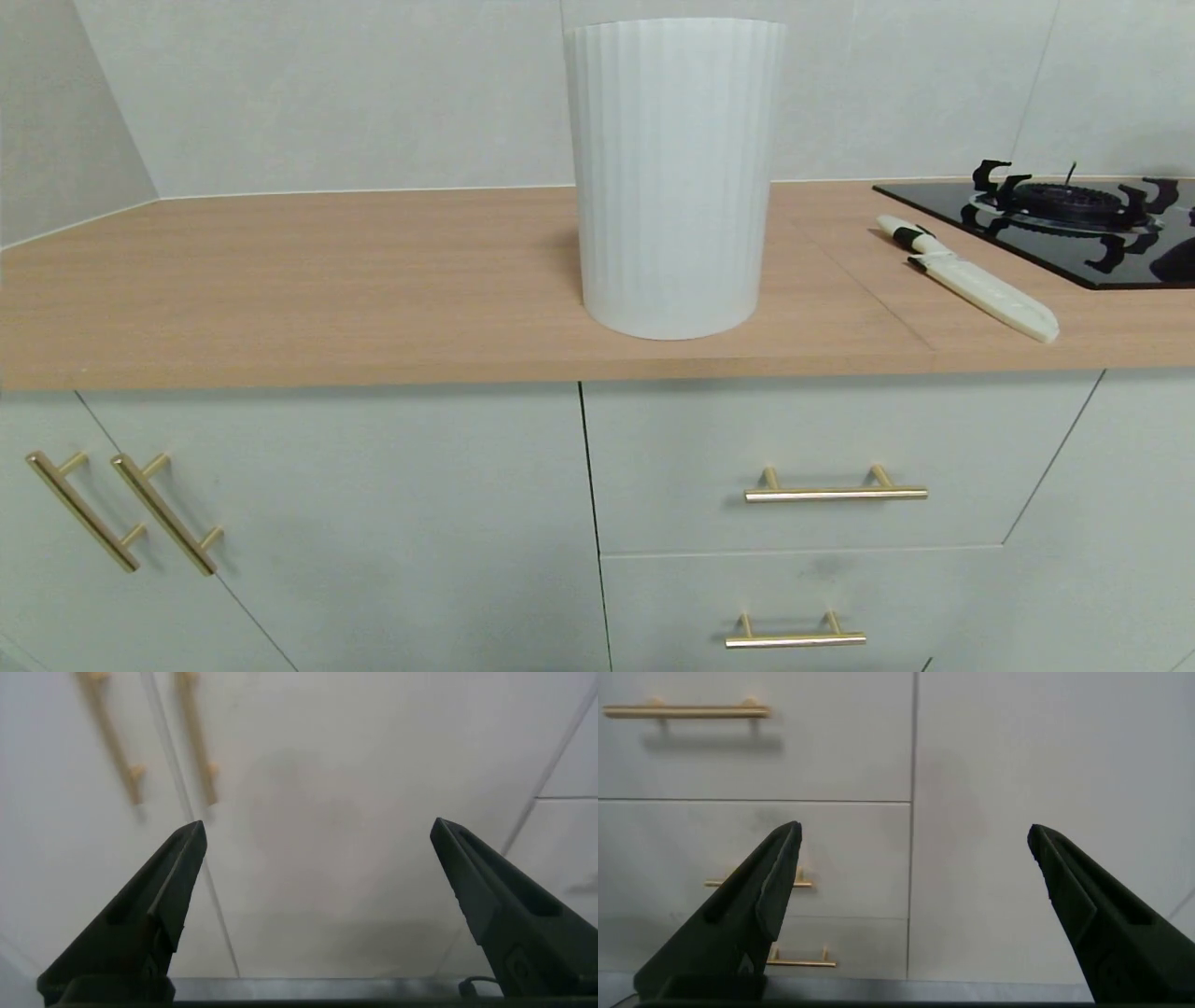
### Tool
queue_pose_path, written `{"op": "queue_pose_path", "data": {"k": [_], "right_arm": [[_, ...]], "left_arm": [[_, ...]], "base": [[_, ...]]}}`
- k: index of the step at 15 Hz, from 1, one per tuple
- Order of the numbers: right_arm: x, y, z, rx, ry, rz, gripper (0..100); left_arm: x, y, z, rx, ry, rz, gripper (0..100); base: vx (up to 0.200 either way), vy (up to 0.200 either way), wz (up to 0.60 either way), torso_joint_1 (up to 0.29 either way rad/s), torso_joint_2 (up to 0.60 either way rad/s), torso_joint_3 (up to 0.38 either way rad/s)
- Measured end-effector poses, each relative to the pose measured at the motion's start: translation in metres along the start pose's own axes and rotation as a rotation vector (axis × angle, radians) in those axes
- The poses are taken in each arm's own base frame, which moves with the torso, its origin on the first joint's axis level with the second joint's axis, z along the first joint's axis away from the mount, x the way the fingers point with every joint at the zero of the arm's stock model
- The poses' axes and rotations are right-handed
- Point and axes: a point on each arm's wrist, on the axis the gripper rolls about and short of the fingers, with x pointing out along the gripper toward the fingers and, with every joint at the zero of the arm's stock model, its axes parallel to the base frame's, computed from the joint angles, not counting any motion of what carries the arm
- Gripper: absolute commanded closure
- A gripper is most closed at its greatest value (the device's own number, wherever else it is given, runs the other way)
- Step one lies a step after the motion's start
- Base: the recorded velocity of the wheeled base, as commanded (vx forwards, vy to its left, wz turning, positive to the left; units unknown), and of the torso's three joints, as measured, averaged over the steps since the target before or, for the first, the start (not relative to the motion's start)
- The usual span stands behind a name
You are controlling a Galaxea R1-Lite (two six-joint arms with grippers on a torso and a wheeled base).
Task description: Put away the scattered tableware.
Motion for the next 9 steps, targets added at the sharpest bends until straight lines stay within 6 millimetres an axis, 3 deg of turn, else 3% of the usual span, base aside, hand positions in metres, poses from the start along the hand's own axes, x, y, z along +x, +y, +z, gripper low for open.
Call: {"op": "queue_pose_path", "data": {"k": [9], "right_arm": [[0.0000,0.0000,0.0000,0.000,0.000,0.001,0]], "left_arm": [[0.0000,0.0000,0.0000,0.000,0.000,0.000,0]], "base": [[0.000,0.000,0.00,0.000,0.00,0.000]]}}
